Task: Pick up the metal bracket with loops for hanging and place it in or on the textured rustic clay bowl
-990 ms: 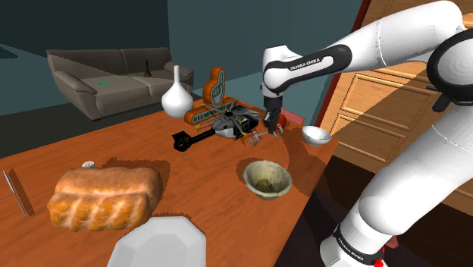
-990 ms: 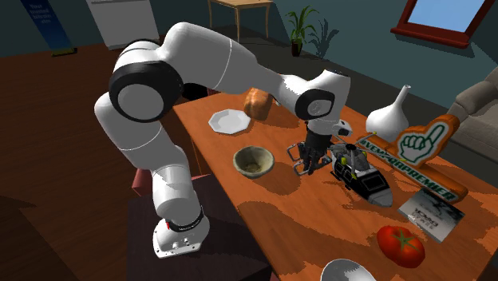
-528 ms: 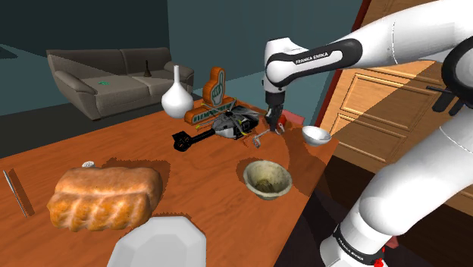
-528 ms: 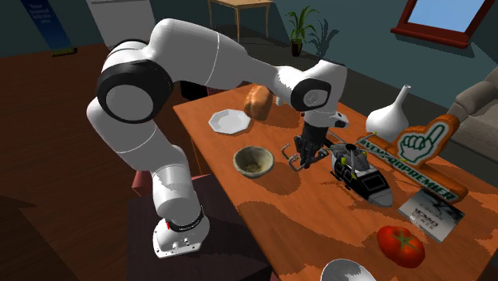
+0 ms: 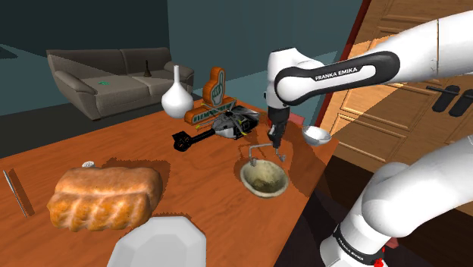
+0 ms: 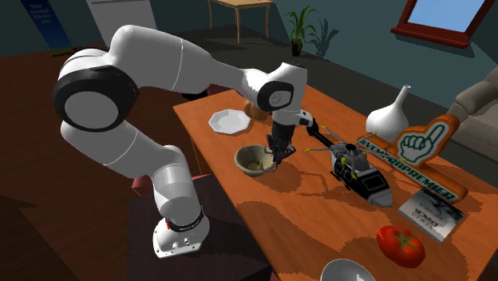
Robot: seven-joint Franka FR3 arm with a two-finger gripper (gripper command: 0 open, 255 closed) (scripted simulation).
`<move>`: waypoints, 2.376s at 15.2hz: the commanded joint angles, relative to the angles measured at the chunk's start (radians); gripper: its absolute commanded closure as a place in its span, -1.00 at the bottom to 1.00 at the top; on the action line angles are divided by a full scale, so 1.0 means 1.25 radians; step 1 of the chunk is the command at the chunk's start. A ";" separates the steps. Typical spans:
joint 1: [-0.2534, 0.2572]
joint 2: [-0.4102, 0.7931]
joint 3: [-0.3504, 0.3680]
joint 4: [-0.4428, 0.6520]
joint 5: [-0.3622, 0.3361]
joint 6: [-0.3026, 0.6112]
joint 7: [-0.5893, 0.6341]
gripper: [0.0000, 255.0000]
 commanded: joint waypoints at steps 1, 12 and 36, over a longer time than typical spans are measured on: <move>0.016 -0.040 0.019 -0.043 0.016 0.000 0.026 1.00; 0.046 -0.071 0.055 -0.155 0.044 0.076 0.078 1.00; 0.051 -0.092 0.058 -0.066 0.051 -0.035 0.075 -1.00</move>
